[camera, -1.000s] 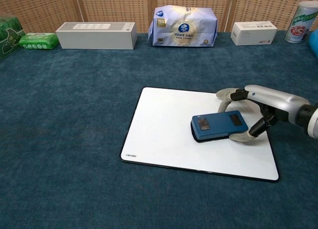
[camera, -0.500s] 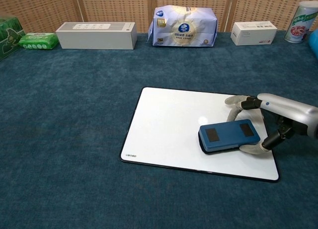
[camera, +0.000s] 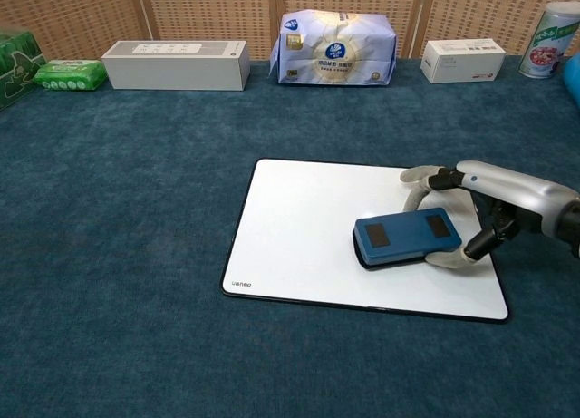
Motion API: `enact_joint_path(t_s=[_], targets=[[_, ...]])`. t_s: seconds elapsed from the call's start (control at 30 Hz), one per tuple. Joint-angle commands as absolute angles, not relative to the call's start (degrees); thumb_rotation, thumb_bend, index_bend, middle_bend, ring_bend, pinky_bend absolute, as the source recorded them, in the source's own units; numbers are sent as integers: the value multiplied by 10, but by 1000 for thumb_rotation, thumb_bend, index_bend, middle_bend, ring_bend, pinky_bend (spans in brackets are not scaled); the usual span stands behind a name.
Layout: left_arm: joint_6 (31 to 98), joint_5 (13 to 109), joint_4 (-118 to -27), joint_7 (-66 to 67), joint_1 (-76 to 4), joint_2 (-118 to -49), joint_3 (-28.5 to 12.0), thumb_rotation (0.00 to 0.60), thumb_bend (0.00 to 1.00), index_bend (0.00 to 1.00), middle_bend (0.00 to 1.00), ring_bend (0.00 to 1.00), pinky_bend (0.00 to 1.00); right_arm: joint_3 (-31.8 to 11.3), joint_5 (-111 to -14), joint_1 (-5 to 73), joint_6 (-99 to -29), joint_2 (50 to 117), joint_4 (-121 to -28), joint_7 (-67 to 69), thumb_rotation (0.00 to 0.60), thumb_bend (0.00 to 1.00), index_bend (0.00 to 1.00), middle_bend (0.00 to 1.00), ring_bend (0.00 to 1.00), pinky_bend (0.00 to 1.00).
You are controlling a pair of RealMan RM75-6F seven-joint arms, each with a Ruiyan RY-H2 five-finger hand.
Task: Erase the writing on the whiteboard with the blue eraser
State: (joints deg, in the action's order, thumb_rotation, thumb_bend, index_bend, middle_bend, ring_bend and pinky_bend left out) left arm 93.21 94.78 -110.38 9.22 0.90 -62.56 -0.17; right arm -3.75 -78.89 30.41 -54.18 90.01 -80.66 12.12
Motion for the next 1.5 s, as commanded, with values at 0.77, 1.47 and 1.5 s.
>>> enact_joint_path(t_s=[0.77, 1.47, 1.5], targets=[[933, 950, -1107, 95, 12, -623, -1, 600, 417, 395, 236, 107, 0, -50, -803, 325, -547, 911, -792, 125, 600, 277, 618, 0, 0, 0], [933, 953, -1109, 97, 11, -623, -2, 600, 417, 401, 236, 107, 0, -40, -783, 332, -512, 883, -811, 99, 600, 296, 531, 0, 0, 0], [932, 952, -1109, 98, 12, -623, -2, 600, 417, 401, 236, 107, 0, -38, -781, 334, -506, 879, -812, 96, 600, 310, 498, 0, 0, 0]])
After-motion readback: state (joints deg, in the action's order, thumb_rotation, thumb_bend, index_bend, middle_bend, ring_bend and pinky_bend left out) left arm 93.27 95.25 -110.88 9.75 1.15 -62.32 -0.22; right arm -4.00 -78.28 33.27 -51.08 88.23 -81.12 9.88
